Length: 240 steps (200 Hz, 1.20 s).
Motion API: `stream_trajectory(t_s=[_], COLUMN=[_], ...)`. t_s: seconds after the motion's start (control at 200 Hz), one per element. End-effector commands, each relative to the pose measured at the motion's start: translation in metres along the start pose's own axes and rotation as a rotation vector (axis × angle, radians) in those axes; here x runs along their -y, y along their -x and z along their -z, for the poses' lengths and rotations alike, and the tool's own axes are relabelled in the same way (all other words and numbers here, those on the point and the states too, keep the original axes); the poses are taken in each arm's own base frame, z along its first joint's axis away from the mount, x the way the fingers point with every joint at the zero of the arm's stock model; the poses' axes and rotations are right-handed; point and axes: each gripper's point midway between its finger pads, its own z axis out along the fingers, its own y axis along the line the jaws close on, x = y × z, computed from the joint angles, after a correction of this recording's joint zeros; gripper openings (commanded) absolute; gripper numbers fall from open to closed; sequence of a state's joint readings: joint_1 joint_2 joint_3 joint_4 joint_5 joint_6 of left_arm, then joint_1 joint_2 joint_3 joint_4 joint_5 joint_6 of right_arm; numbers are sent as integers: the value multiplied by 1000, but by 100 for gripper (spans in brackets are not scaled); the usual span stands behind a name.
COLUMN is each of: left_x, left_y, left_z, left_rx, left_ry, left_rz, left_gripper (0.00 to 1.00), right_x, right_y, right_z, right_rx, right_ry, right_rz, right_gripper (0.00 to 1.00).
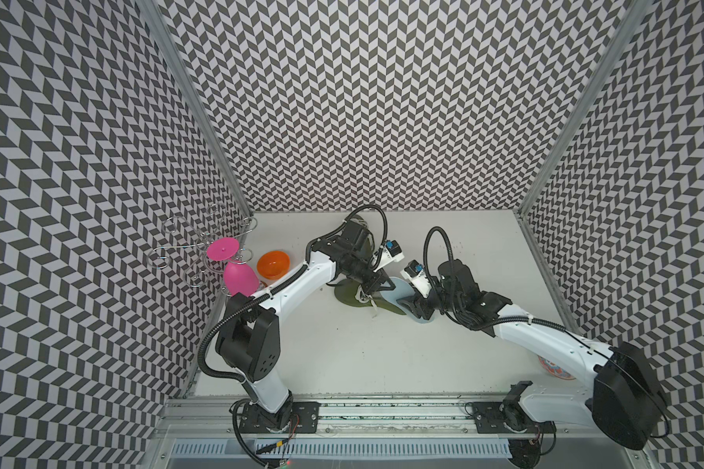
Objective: Insert the insole into the shoe
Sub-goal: Pick up the insole from the center of the board.
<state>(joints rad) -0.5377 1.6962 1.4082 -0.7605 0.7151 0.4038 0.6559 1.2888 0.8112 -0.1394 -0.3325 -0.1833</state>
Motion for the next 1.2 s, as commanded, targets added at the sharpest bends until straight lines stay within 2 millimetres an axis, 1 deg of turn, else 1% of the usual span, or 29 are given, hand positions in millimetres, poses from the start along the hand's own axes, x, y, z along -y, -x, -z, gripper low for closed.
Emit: stream_trajectory(t_s=[0.0,0.05,0.11,0.21,0.27,0.35,0.526,0.676,0.746,0.826,0.971,1.011,1.036,1.062,1.197], left_x=[-1,-4,-9,-15,-16,-16,-4,1,1,3,4,5,6,7,13], left_y=[27,31,31,24,19,17,18,16,14,15,20,22,22,23,24], left_z=[15,17,16,10,7,8,13,17,19,21,27,28,28,28,30], left_rx=[99,129,146,128,112,97,93,79,73,76,97,103,105,109,116], left_ry=[-14,-4,16,25,21,25,-18,-20,-8,-7,-6,-9,-13,-20,-52], left_rz=[-10,20,69,170,210,247,286,315,327,335,345,350,350,351,351], left_gripper=[0,0,0,0,0,0,0,0,0,0,0,0,0,0,0], right_x=[-11,-5,-2,1,3,5,5,17,19,15,4,-1,-3,-5,-14], right_y=[16,16,14,14,12,8,5,-1,-4,-2,3,5,6,7,14], right_z=[3,3,6,13,13,9,-4,-15,-19,-22,-26,-26,-26,-26,-23], right_rx=[39,48,71,135,162,144,103,40,10,3,36,48,58,66,132], right_ry=[52,8,-35,-109,-151,-191,-244,-360,-384,-370,-318,-295,-286,-275,-244], right_rz=[30,14,15,33,58,79,144,192,227,252,253,253,252,252,266], right_gripper=[55,54,53,55,56,57,60,63,65,68,71,76,86,92,93])
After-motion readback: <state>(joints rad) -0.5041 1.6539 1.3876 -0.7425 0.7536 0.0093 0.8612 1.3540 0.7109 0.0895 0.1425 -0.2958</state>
